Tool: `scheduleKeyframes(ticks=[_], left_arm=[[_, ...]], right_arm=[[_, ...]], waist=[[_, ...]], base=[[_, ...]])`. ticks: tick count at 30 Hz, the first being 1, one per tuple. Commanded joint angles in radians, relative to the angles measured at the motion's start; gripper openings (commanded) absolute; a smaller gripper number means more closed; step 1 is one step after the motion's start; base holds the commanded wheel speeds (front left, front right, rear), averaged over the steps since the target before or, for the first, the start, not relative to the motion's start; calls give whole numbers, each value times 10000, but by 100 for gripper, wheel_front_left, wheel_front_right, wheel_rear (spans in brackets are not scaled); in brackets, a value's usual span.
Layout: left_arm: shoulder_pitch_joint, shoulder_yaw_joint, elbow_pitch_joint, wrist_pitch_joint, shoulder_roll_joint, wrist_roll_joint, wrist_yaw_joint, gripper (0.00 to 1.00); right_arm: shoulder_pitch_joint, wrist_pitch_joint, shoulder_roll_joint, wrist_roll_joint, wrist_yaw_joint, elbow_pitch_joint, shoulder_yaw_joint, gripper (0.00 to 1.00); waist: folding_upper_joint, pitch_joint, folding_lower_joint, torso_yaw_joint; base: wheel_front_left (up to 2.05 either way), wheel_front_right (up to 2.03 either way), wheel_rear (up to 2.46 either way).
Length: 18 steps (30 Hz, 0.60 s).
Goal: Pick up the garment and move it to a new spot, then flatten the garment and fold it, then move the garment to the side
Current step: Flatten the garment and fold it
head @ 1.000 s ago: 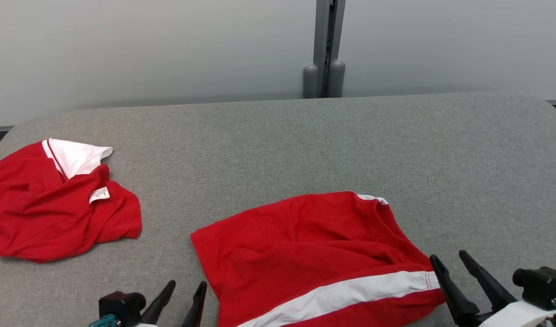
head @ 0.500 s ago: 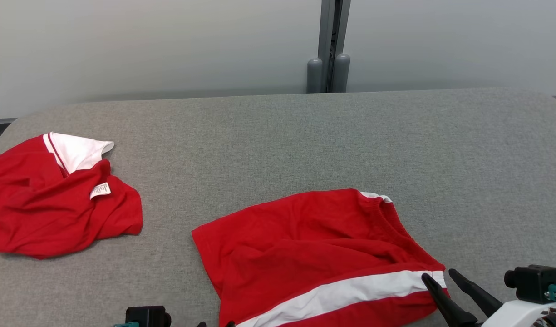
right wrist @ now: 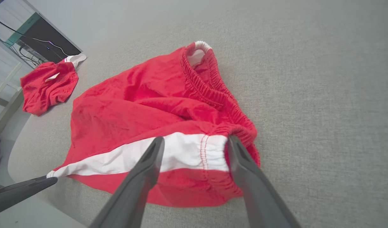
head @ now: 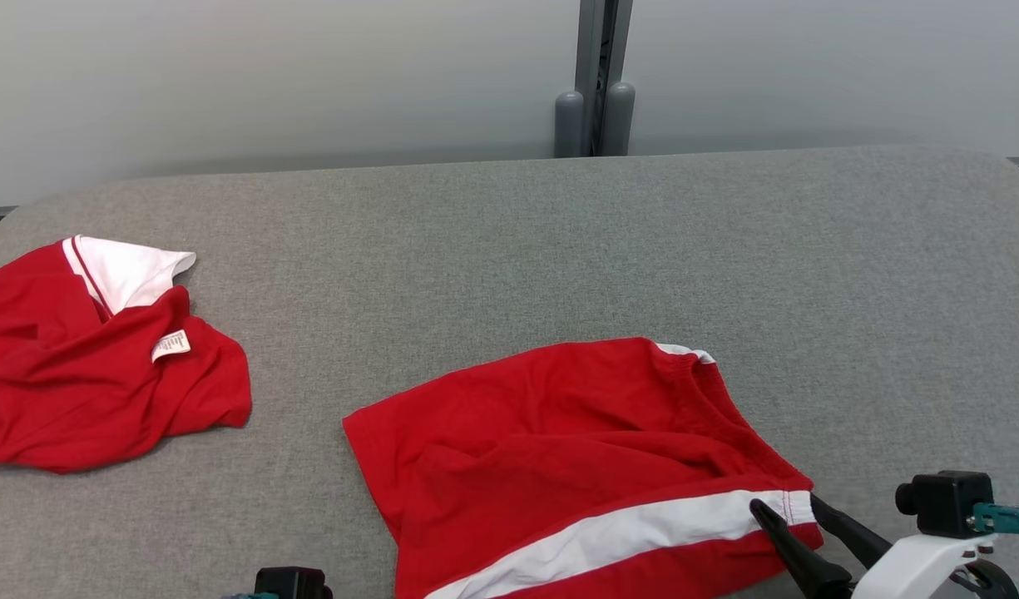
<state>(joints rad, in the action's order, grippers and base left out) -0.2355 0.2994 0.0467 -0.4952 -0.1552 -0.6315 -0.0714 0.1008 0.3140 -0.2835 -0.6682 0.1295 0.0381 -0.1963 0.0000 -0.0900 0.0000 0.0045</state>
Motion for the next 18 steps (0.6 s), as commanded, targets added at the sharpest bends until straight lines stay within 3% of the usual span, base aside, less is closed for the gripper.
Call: scheduleKeyframes(ticks=[1, 15, 17, 18], left_arm=[[190, -5, -87, 56, -36, 47, 16, 100], [549, 138, -520, 440, 66, 37, 250, 100], [589, 156, -524, 459, 66, 31, 265, 94], [602, 165, -530, 463, 68, 24, 276, 85]], right_arm=[[-144, 38, 20, 62, 25, -47, -15, 100], [-315, 494, 131, 78, 25, -512, -177, 100], [-317, 534, 164, 77, 25, -523, -202, 100], [-312, 537, 176, 75, 25, -524, -215, 100]], waist=[[0, -6, 0, -2], [0, -78, 0, -48], [0, -77, 0, -42], [0, -78, 0, -40]], base=[[0, 0, 0], [0, 0, 0], [0, 0, 0], [0, 0, 0]])
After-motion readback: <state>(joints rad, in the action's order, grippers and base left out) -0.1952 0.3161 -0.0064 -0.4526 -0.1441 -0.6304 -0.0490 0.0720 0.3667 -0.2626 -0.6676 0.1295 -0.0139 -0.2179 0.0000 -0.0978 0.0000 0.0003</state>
